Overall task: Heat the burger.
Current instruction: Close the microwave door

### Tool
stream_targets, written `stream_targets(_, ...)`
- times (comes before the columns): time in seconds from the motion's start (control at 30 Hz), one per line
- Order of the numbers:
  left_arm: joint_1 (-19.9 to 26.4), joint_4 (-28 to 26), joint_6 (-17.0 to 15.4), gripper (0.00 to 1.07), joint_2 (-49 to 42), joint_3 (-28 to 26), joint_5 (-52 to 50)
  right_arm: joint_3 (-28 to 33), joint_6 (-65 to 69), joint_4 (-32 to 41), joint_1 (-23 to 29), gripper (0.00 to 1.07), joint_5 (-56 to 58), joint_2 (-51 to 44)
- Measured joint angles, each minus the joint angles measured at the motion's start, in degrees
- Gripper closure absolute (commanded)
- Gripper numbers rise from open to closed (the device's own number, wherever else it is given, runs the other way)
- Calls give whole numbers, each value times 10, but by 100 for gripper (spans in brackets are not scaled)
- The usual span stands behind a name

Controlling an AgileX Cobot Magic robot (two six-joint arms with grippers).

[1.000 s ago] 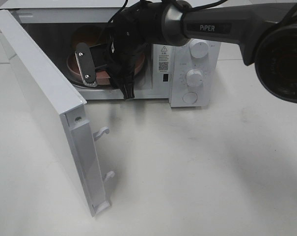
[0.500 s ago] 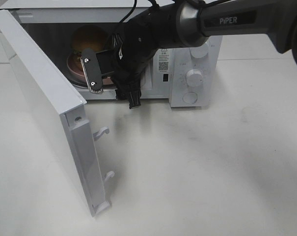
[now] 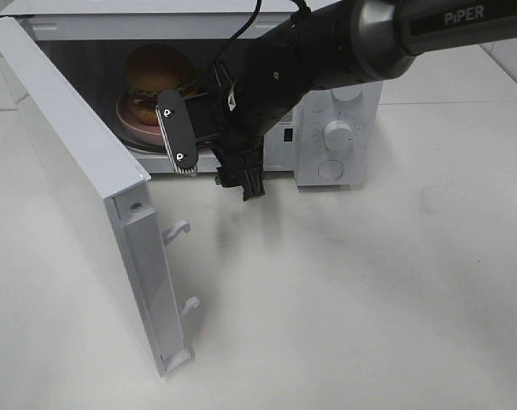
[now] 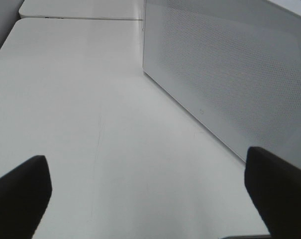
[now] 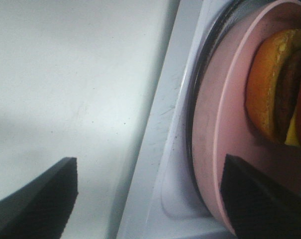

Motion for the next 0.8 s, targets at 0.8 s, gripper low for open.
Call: stream_targets(0.8, 0, 0, 0, 9, 0, 0, 0, 205, 29, -1, 0, 31, -31, -171)
